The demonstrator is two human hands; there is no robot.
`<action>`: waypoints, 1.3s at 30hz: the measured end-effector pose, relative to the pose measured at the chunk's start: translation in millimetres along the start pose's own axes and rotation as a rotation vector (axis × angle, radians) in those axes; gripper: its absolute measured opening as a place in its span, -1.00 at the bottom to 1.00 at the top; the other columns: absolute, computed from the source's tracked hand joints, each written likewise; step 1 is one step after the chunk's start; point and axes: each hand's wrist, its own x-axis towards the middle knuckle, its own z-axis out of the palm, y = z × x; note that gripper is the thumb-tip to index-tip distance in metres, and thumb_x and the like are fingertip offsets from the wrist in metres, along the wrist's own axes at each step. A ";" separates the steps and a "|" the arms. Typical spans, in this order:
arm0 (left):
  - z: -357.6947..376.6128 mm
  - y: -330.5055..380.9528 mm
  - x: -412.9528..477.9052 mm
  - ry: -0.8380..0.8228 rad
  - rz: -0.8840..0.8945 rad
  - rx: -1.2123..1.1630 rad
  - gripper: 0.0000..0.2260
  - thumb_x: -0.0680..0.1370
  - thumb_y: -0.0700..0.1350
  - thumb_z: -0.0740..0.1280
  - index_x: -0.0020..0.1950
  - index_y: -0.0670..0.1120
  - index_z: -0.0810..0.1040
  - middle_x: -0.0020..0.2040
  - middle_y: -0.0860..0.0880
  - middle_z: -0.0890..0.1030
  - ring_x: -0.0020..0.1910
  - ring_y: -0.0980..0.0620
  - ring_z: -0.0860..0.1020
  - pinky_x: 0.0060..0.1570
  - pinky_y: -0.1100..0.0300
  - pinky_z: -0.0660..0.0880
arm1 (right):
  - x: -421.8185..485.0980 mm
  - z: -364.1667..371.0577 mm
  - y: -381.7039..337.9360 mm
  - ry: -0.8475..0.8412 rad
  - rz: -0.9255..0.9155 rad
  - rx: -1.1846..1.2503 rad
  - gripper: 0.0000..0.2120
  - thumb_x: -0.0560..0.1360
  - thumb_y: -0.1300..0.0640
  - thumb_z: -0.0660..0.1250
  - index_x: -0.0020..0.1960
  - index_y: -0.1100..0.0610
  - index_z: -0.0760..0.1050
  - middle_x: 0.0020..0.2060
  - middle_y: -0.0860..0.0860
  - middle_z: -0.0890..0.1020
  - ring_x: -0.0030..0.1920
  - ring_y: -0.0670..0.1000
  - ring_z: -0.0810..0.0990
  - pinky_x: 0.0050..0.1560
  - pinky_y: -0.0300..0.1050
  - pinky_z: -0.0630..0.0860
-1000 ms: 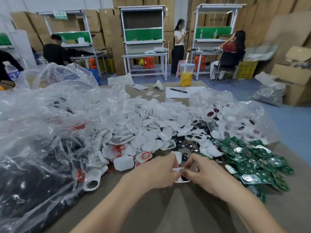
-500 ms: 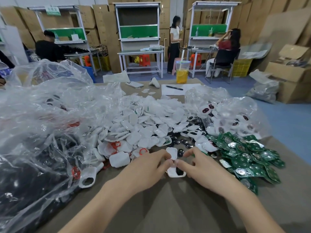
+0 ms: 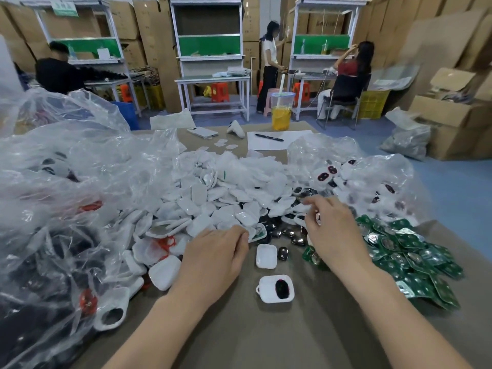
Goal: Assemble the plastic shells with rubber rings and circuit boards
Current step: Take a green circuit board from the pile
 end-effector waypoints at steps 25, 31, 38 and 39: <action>24.1 -23.5 21.5 0.117 -0.144 -0.054 -0.79 0.61 -0.08 0.22 -0.01 -0.09 0.64 0.03 -0.03 0.59 -0.01 -0.08 0.53 0.10 0.07 0.37 | 97.8 45.6 -38.2 -0.328 -0.042 -0.025 -0.67 0.63 -0.05 0.19 0.34 0.01 0.47 0.21 0.02 0.57 0.18 0.11 0.55 0.21 0.07 0.49; 23.3 -24.4 24.0 0.139 -0.142 -0.068 -0.73 0.62 -0.06 0.15 -0.08 -0.10 0.62 0.00 -0.03 0.59 -0.06 -0.10 0.52 0.06 0.04 0.37 | 96.9 45.3 -41.3 -0.281 -0.091 -0.130 -0.81 0.59 -0.01 0.25 0.05 0.06 0.58 0.04 0.00 0.62 -0.05 0.06 0.56 -0.12 -0.07 0.42; 9.9 -17.2 24.9 0.239 -0.155 -0.151 -0.79 0.64 -0.07 0.17 -0.03 -0.06 0.59 -0.07 0.04 0.58 -0.09 -0.05 0.50 0.03 0.11 0.36 | 73.7 14.5 -33.5 -0.211 -0.102 0.220 -0.84 0.61 -0.01 0.31 -0.11 -0.03 0.58 -0.27 -0.21 0.57 -0.22 -0.28 0.54 -0.25 -0.44 0.40; 6.2 -14.3 24.4 0.218 -0.180 -0.284 -0.82 0.65 -0.01 0.16 0.03 0.01 0.55 -0.05 0.11 0.56 -0.05 0.03 0.51 0.05 0.19 0.37 | 65.5 8.4 -33.1 -0.226 -0.116 0.286 -0.91 0.59 -0.01 0.35 -0.09 -0.11 0.59 -0.29 -0.24 0.59 -0.22 -0.36 0.53 -0.24 -0.51 0.37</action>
